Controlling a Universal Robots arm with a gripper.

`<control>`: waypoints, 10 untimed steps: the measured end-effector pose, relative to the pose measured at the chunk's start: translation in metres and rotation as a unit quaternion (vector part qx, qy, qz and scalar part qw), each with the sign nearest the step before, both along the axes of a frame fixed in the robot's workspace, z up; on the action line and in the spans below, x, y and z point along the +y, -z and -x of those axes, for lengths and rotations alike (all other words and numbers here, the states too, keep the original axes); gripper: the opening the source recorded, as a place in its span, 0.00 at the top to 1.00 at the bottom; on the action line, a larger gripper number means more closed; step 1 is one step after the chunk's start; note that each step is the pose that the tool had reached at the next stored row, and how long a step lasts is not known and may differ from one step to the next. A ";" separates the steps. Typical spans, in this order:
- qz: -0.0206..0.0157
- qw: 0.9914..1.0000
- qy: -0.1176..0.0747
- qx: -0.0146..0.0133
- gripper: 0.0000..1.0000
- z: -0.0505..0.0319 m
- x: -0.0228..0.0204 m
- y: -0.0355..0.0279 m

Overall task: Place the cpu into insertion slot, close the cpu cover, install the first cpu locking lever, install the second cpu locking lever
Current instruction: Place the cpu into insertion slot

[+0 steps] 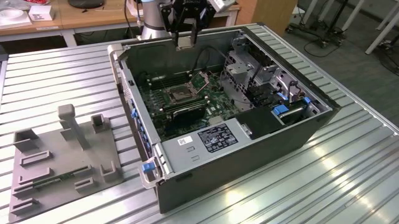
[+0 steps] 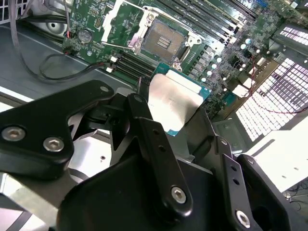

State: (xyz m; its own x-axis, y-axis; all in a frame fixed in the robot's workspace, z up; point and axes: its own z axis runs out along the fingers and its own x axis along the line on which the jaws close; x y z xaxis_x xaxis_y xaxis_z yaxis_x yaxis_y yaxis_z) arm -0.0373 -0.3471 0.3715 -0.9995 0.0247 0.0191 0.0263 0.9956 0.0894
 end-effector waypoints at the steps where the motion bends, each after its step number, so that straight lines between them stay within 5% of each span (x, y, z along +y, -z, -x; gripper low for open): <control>1: 0.000 1.000 0.000 0.000 0.46 0.0000 0.0000 0.0007; 10: 0.000 1.000 0.000 -0.002 0.46 0.0000 0.0000 0.0055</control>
